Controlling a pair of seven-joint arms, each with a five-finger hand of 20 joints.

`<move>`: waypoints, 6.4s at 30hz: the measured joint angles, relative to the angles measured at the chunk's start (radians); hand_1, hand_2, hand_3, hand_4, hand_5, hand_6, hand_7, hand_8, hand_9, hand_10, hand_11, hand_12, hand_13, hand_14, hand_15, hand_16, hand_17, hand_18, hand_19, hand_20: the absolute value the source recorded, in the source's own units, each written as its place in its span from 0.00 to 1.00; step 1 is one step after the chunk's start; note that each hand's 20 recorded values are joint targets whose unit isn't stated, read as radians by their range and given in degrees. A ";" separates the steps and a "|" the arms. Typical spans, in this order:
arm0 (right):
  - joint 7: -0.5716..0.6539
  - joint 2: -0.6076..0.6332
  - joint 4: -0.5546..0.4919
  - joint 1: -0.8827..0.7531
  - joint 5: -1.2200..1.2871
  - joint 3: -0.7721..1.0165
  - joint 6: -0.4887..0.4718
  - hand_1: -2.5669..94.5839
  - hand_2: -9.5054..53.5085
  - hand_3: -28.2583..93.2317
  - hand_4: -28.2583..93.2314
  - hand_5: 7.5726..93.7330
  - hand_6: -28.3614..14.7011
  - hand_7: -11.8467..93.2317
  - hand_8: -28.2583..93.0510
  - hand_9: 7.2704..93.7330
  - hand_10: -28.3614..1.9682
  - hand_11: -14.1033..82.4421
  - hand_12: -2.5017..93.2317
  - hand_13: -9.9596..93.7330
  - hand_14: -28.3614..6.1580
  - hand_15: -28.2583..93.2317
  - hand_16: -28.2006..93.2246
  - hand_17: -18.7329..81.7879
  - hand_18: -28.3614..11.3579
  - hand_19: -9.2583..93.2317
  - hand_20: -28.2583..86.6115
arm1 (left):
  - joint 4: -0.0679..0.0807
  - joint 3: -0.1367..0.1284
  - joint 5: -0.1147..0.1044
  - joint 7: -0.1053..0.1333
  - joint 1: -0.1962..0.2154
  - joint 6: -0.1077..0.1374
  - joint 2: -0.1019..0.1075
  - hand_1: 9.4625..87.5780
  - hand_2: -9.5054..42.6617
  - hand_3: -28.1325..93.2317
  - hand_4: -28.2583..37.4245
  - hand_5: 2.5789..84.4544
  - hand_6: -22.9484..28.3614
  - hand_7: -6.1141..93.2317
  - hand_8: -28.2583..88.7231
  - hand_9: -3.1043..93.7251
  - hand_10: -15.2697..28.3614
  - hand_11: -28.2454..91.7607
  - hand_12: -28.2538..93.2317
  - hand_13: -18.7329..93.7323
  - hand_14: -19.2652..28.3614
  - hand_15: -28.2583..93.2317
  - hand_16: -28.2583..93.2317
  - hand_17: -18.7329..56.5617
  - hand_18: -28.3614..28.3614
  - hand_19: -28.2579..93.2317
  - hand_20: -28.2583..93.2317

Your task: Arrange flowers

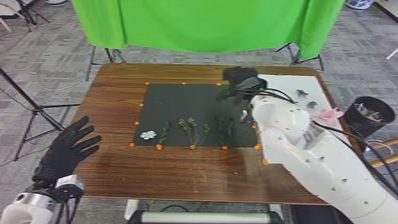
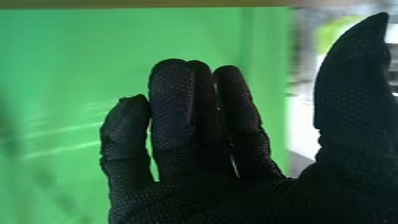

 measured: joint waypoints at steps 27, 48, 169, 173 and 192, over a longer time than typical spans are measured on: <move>0.118 0.308 -0.051 -0.405 0.039 0.413 -0.111 0.29 0.00 0.96 0.00 0.33 0.54 0.47 0.12 0.48 0.51 0.37 0.23 0.61 0.60 0.86 0.40 0.41 0.18 0.90 0.71 | -0.017 -0.009 -0.013 0.029 0.036 0.028 -0.013 0.21 0.13 0.81 0.06 0.24 0.49 0.28 0.14 0.25 0.61 0.39 0.37 0.35 0.75 0.48 0.24 0.13 0.89 0.59 0.31; 0.146 0.330 0.002 -0.402 -0.013 0.301 0.071 0.49 0.00 0.91 0.00 0.59 0.73 0.60 0.24 0.86 0.81 0.30 0.46 0.78 0.71 0.84 0.45 0.53 0.22 0.98 0.66 | -0.016 -0.006 -0.013 0.024 0.031 0.028 -0.017 0.21 0.13 0.81 0.06 0.25 0.49 0.28 0.14 0.25 0.61 0.39 0.37 0.35 0.75 0.49 0.24 0.13 0.89 0.59 0.31; -0.063 -0.338 0.370 0.287 -0.155 -0.505 0.183 0.34 0.00 0.95 0.00 0.56 0.67 0.49 0.10 0.72 0.66 0.44 0.25 0.75 0.69 0.87 0.47 0.52 0.22 1.00 0.68 | 0.039 0.110 0.011 -0.044 -0.140 -0.022 -0.001 0.21 0.13 0.81 0.06 0.25 0.49 0.28 0.15 0.25 0.61 0.39 0.37 0.35 0.75 0.48 0.24 0.13 0.90 0.59 0.31; -0.072 -0.337 0.341 0.261 -0.156 -0.457 0.157 0.29 0.00 0.94 0.00 0.52 0.63 0.47 0.10 0.66 0.61 0.44 0.25 0.72 0.66 0.87 0.46 0.50 0.22 0.98 0.68 | 0.036 0.108 0.011 -0.040 -0.131 -0.021 -0.001 0.21 0.13 0.81 0.06 0.25 0.49 0.28 0.15 0.25 0.61 0.39 0.37 0.35 0.75 0.48 0.24 0.13 0.90 0.59 0.31; -0.136 -0.088 0.122 0.128 -0.036 -0.132 0.041 0.27 0.00 0.96 0.00 0.34 0.55 0.44 0.12 0.43 0.50 0.42 0.25 0.61 0.58 0.88 0.42 0.45 0.21 0.95 0.70 | 0.017 0.072 0.007 -0.024 -0.064 -0.009 -0.018 0.21 0.13 0.81 0.05 0.25 0.49 0.28 0.14 0.25 0.61 0.39 0.37 0.35 0.75 0.48 0.24 0.13 0.90 0.59 0.31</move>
